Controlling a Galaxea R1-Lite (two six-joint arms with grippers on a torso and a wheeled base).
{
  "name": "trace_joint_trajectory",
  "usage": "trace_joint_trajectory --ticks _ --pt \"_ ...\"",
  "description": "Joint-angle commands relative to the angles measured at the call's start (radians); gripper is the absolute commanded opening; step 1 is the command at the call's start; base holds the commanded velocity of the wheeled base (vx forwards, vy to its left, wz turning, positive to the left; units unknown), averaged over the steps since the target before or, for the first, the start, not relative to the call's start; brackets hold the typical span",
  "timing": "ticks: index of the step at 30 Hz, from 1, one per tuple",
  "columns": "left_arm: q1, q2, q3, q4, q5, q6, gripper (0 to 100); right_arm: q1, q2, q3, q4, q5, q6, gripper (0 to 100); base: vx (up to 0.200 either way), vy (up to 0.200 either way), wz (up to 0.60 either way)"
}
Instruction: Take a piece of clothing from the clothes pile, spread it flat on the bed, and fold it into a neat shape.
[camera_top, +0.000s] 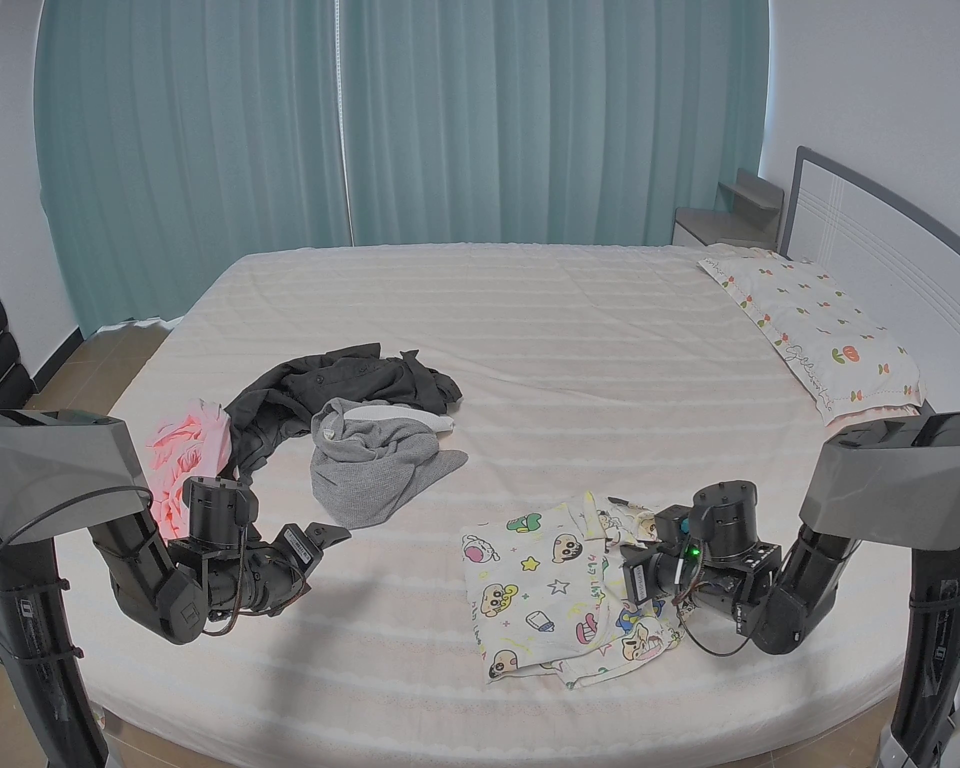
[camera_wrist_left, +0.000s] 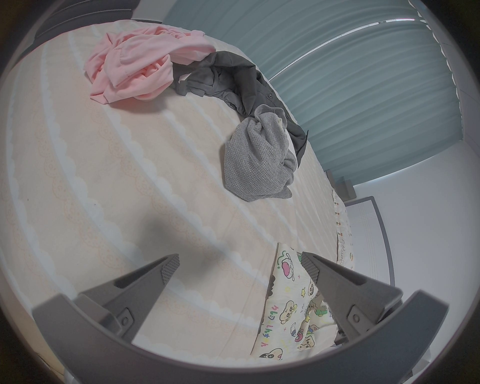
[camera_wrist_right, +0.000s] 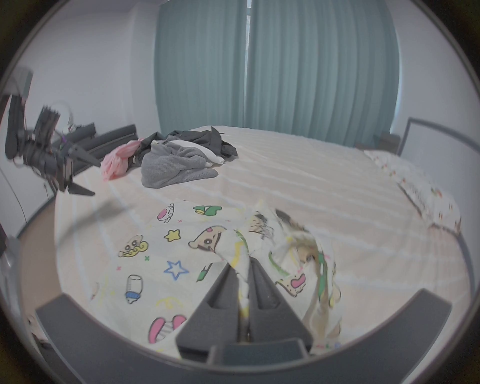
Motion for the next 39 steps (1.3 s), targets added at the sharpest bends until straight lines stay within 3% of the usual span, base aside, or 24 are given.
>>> trace_joint_trajectory --ticks 1,7,17,18,24,30,39 --pt "-0.004 0.004 0.000 0.000 0.000 0.001 100 -0.084 -0.050 0.104 -0.043 0.058 0.068 0 0.000 0.000 0.00" --pt "-0.004 0.005 0.000 0.000 0.000 0.004 100 -0.157 -0.027 0.201 -0.125 0.122 0.100 0 0.000 0.000 0.00" --pt "-0.006 0.007 0.000 0.000 0.002 0.004 100 -0.194 0.086 0.274 -0.287 0.156 0.179 0 0.000 0.000 0.00" --pt "-0.004 0.007 0.000 0.000 0.002 0.004 100 -0.194 0.097 0.280 -0.300 0.156 0.182 100 0.000 0.000 0.00" --pt "-0.006 0.007 0.000 0.000 0.002 0.004 100 -0.196 0.165 0.356 -0.402 0.156 0.208 100 0.000 0.000 0.00" --pt "-0.006 0.007 0.000 0.000 0.002 0.004 100 -0.219 0.123 0.377 -0.402 0.148 0.217 100 0.000 0.000 0.00" --pt "-0.006 0.007 0.000 0.000 0.002 0.004 100 -0.229 -0.113 0.399 -0.402 0.154 0.217 100 0.000 0.000 0.00"
